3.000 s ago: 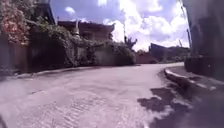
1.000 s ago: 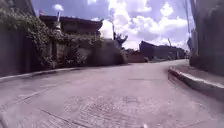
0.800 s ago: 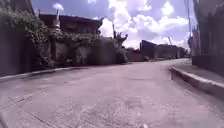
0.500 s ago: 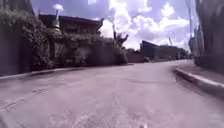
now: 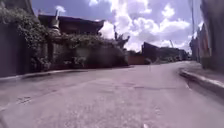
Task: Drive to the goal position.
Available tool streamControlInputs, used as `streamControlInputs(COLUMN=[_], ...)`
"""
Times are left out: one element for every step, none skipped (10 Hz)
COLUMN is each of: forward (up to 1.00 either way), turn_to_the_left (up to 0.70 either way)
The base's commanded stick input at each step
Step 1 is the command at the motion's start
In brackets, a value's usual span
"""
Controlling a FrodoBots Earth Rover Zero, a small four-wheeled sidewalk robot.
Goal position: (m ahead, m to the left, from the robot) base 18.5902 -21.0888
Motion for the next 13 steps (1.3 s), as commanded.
streamControlInputs(forward=[0.85, 0.85, 0.85, 0.85, 0.85, 0.85, 0.85, 0.85, 0.85, 0.85, 0.85, 0.85, 0.85], turn_to_the_left=[-0.31, -0.31, -0.31, -0.31, -0.31, -0.31, -0.31, -0.31, -0.31, -0.31, -0.31, -0.31, -0.31])
